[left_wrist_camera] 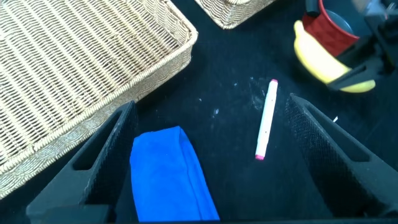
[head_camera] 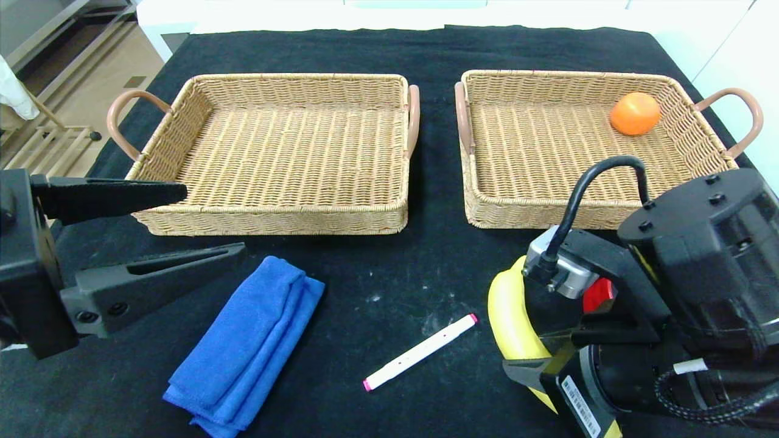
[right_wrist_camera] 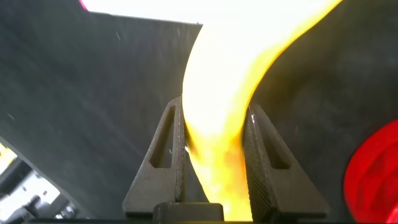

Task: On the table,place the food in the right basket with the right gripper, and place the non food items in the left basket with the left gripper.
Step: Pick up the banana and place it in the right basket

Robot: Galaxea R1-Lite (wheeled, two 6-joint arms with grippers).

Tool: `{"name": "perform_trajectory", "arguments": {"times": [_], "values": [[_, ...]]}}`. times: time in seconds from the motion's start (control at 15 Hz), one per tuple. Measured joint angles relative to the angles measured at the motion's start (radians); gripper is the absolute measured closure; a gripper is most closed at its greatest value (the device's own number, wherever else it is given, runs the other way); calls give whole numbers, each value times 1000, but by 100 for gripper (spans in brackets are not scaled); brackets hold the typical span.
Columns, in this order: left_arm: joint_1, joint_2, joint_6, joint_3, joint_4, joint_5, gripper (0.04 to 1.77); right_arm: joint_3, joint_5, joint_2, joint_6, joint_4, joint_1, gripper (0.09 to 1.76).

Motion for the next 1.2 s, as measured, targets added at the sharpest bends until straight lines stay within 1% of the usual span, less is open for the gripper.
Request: {"name": "perform_trajectory", "arguments": {"times": [0.27, 0.47, 0.67, 0.87, 1.2], "values": [[0, 0, 0, 0, 0, 0, 9, -13, 0, -22, 2, -69, -1, 123], [0, -2, -1, 0, -1, 0, 9, -36, 0, -32, 2, -112, -26, 123], [0, -3, -1, 0, -1, 0, 9, -86, -1, -39, 1, -115, -56, 123], [0, -4, -1, 0, 0, 1, 9, -162, -1, -42, 3, -114, -94, 123], [0, -5, -1, 0, -1, 1, 9, -264, -1, -40, 3, -116, -184, 123]]}}
